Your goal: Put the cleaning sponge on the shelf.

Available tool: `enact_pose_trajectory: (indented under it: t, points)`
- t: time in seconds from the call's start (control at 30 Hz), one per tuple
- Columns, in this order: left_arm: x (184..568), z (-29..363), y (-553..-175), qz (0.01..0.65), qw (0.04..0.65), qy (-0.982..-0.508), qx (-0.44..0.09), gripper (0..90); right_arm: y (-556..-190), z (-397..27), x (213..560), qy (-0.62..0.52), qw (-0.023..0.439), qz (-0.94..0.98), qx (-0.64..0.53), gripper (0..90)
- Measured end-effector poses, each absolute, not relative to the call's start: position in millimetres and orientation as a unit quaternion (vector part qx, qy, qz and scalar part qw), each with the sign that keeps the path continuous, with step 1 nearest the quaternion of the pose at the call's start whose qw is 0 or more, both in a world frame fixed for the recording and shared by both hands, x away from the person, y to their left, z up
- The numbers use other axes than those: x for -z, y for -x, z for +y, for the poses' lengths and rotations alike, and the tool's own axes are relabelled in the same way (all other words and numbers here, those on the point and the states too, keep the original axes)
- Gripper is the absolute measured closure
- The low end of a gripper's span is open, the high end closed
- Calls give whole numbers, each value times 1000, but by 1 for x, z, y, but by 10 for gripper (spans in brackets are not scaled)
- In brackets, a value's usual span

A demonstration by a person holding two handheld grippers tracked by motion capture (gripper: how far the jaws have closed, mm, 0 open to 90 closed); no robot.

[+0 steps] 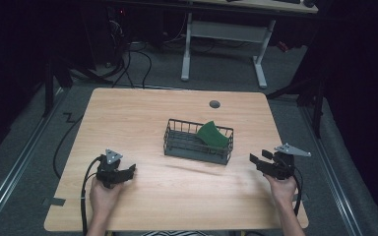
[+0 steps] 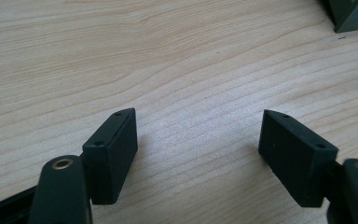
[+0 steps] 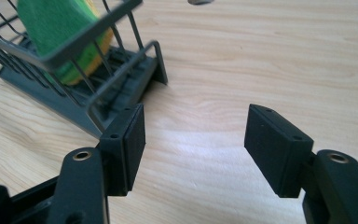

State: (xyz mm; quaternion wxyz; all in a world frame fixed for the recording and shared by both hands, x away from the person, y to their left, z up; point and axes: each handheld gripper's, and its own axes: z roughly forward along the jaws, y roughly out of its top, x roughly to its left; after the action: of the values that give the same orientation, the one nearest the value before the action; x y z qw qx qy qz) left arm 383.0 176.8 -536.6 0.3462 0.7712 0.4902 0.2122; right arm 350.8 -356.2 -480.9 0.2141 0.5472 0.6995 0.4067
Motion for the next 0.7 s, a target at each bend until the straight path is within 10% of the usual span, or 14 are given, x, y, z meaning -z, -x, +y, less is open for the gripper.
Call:
enact_pose_trajectory:
  t: [0.7]
  points:
    - [537,177,-382,492,346,-770,-213,283,-343,-360,528,-569,249,706,-339,346]
